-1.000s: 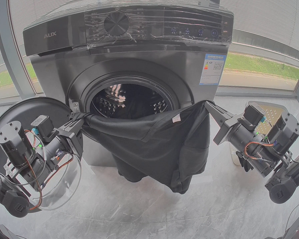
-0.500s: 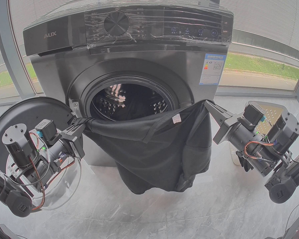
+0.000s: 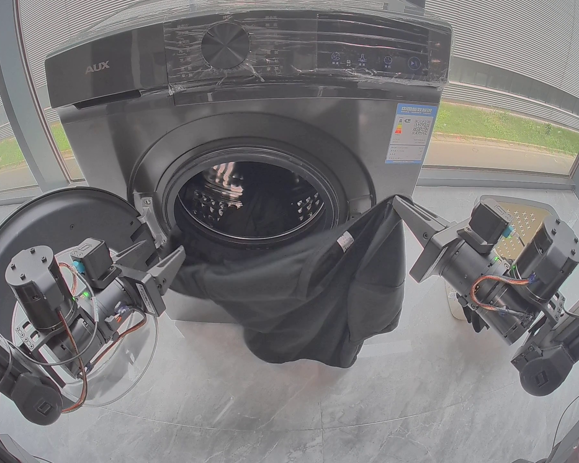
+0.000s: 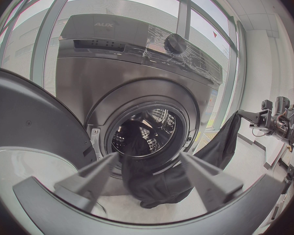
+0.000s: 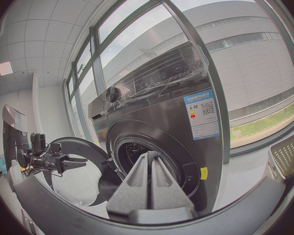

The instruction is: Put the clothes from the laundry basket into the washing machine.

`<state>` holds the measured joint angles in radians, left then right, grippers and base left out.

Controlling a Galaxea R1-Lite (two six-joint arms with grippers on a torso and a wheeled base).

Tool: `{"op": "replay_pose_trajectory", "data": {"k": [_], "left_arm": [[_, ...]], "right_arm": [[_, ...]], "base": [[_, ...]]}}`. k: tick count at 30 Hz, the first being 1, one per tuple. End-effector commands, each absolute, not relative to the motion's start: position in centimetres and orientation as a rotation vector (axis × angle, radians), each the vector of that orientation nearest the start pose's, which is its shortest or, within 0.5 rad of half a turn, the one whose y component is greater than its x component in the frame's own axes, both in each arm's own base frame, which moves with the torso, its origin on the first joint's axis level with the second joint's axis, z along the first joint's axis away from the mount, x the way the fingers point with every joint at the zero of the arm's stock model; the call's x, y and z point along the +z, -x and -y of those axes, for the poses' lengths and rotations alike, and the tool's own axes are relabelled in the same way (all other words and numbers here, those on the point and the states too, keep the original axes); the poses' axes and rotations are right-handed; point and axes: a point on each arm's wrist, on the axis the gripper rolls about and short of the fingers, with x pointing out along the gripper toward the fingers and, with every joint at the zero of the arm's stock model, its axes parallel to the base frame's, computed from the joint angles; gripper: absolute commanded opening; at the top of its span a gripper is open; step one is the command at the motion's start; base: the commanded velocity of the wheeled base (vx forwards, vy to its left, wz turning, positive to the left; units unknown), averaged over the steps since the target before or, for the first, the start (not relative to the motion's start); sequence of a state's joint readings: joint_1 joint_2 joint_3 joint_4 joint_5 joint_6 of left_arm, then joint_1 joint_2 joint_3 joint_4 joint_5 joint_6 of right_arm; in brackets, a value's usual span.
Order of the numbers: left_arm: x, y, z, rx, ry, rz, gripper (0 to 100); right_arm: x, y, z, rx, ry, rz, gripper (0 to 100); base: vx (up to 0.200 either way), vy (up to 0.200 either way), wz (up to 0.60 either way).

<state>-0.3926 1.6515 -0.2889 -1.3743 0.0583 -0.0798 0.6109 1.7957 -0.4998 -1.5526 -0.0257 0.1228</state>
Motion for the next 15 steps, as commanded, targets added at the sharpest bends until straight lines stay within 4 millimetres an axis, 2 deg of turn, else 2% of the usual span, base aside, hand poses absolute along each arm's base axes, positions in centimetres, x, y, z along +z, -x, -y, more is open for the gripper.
{"op": "replay_pose_trajectory", "data": {"k": [1,6,15], "left_arm": [[13.8,-21.6,9.1,-0.346,0.073,-0.032,100],[12.1,-20.5,10.4,-0.422,0.050,-0.112,100],[10.1,-20.6,13.5,-0.537,0.054,-0.129,100]], "right_arm": [[17.1,-23.3,-16.8,0.610,-0.206,0.217,0],[17.4,-22.8,-18.0,0.639,-0.227,0.221,0],[16.9,-22.6,-19.7,0.673,-0.241,0.196,0]], "base": [[0.000,0.000,0.00],[0.000,0.000,0.00],[0.000,0.000,0.00]]}}
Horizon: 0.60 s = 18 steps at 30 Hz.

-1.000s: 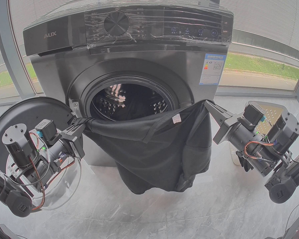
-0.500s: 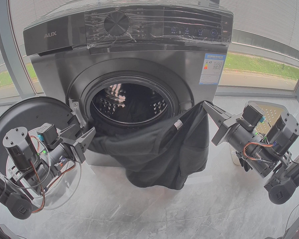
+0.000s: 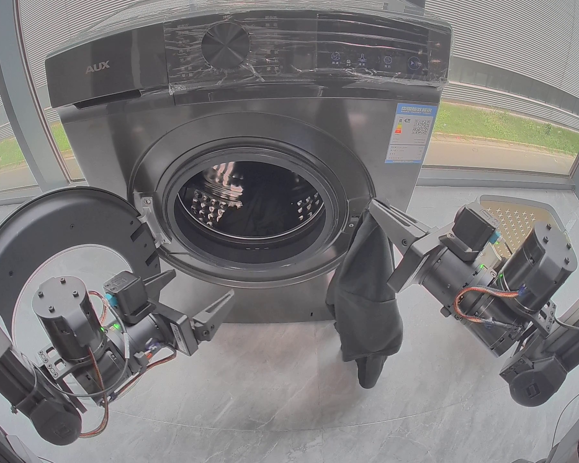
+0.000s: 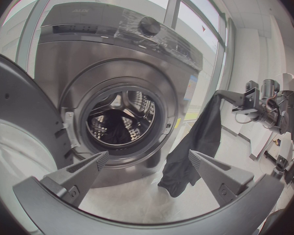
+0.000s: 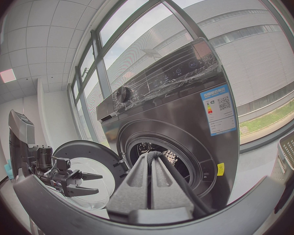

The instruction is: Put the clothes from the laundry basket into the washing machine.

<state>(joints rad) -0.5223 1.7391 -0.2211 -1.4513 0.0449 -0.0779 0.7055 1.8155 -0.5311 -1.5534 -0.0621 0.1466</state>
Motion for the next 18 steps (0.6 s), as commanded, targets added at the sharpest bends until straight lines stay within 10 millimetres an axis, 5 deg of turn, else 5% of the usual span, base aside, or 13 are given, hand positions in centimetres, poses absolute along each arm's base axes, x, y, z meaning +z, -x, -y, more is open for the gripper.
{"op": "replay_pose_trajectory", "data": {"k": [1,8,18], "left_arm": [[9.8,-20.7,14.0,-0.552,0.063,-0.126,100],[8.3,-20.5,16.4,-0.634,0.049,-0.166,100],[6.5,-22.2,17.4,-0.623,0.030,-0.198,100]], "right_arm": [[16.9,-22.7,-19.8,0.673,-0.240,0.198,0],[17.0,-22.8,-21.0,0.700,-0.240,0.208,0],[16.7,-22.4,-22.8,0.752,-0.247,0.205,0]], "base": [[0.000,0.000,0.00],[0.000,0.000,0.00],[0.000,0.000,0.00]]}}
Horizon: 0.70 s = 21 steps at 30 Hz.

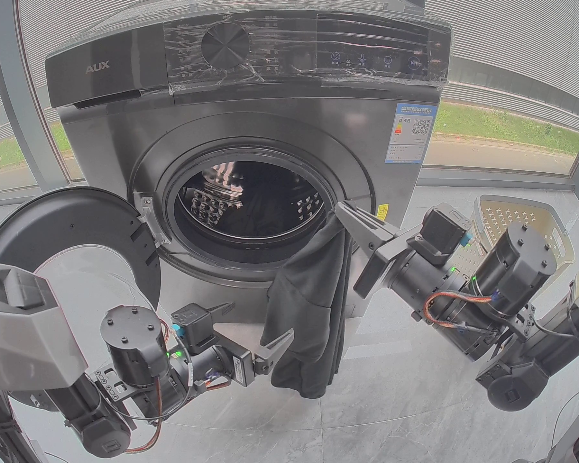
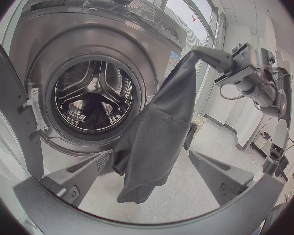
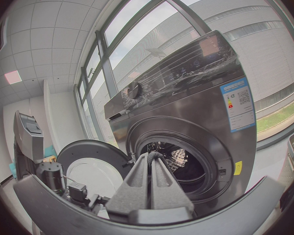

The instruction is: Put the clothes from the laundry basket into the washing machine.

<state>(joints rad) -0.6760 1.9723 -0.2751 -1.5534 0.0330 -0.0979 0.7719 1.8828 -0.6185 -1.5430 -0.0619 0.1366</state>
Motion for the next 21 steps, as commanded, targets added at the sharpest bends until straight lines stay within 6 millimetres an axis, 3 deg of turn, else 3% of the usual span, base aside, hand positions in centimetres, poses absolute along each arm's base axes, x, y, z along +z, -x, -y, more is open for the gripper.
{"op": "replay_pose_trajectory", "data": {"k": [1,14,21], "left_arm": [[6.3,-22.4,17.5,-0.621,0.030,-0.202,100],[3.6,-25.0,18.5,-0.583,0.019,-0.238,100],[1.5,-27.9,18.1,-0.524,0.016,-0.250,100]], "right_arm": [[16.7,-22.2,-23.0,0.763,-0.247,0.204,0],[17.3,-21.0,-24.5,0.821,-0.266,0.222,0],[17.7,-19.8,-24.9,0.855,-0.276,0.226,0]], "base": [[0.000,0.000,0.00],[0.000,0.000,0.00],[0.000,0.000,0.00]]}}
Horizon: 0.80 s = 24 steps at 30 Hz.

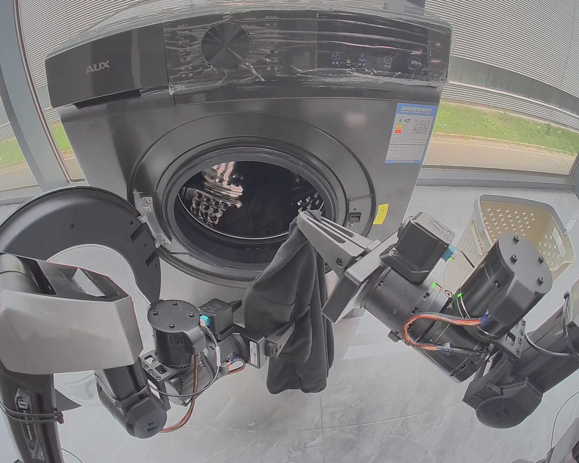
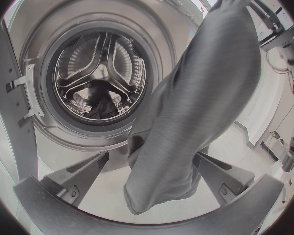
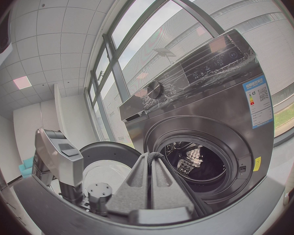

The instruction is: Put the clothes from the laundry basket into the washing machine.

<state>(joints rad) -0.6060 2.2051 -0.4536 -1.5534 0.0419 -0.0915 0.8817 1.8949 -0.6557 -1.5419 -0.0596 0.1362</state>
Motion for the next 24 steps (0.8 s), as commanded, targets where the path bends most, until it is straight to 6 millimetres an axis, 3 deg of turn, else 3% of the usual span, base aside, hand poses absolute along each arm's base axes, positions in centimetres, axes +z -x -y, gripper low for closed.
{"op": "replay_pose_trajectory", "data": {"k": [1,11,17,18,24], "left_arm": [[1.3,-28.1,18.2,-0.525,0.018,-0.251,100],[-1.1,-29.8,19.3,-0.527,0.014,-0.263,100],[-1.0,-30.8,19.9,-0.524,0.026,-0.224,100],[-0.8,-30.8,19.9,-0.524,0.028,-0.220,0],[0.3,-30.8,19.8,-0.525,0.042,-0.193,0]], "right_arm": [[17.8,-19.7,-24.9,0.856,-0.277,0.227,0],[18.3,-19.3,-24.9,0.867,-0.285,0.240,0],[18.2,-19.2,-24.8,0.867,-0.286,0.238,0],[18.2,-19.3,-24.7,0.864,-0.283,0.237,0],[18.1,-19.9,-24.4,0.841,-0.279,0.237,0]], "base": [[0.000,0.000,0.00],[0.000,0.000,0.00],[0.000,0.000,0.00],[0.000,0.000,0.00],[0.000,0.000,0.00]]}}
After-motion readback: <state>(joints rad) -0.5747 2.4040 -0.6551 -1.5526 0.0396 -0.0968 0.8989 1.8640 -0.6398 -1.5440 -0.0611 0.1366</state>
